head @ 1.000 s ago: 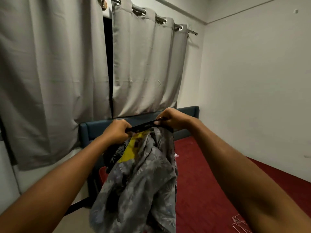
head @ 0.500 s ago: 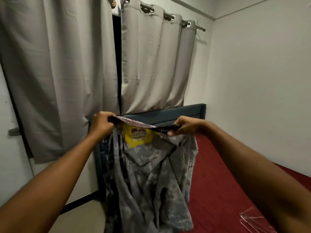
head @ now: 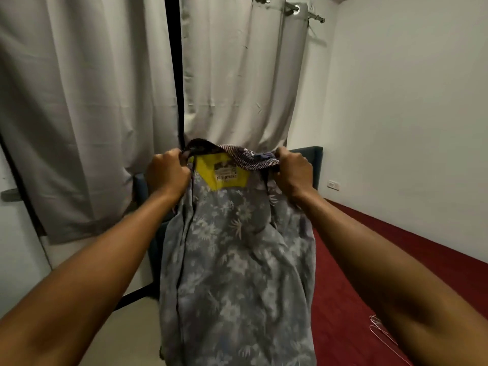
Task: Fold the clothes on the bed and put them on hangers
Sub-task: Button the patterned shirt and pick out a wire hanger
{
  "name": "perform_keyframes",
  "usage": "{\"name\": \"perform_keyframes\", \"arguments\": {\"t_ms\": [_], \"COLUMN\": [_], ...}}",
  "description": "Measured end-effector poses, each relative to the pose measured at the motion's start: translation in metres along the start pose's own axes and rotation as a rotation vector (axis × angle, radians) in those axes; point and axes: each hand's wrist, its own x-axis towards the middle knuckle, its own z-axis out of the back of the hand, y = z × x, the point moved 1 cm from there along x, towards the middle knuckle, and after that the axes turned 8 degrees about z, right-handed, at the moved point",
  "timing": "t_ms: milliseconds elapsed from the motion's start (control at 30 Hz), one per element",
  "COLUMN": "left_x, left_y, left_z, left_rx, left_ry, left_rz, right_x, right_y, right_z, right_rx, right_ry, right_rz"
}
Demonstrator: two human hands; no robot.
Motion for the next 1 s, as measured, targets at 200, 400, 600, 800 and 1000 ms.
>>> {"name": "perform_keyframes", "arguments": {"t_ms": [200, 400, 600, 800, 1000], "left_x": [0.003, -0.004, -0.050, -0.079, -0.085], "left_y": [0.013, 0.006, -0.011, 0.011, 0.116], "left_z": [-0.033, -0.035, -0.112, -0.257, -0.438], "left_rx": [0.061, -0.132, -0.395, -0.759, -0.737], "left_ry": [0.578, 1.272, 1.099, 0.815, 0.868], "left_rz": [-0.083, 0.121, 0.705, 1.108, 1.289], "right_x": [-0.006, -0.001, -0.003, -0.030, -0.046], "right_y": [-0.051, -0.091, -0.088, -0.051, -0.060], "right_z": [0.034, 0.043, -0.056, -0.217, -0.407], "right_rx": [0.481, 0.709, 0.724, 0.650, 0.706], "right_ry": [1.031, 1.093, 0.647, 0.471, 0.608], "right_rz": [-0.180, -0.321, -0.586, -0.655, -0.739]}}
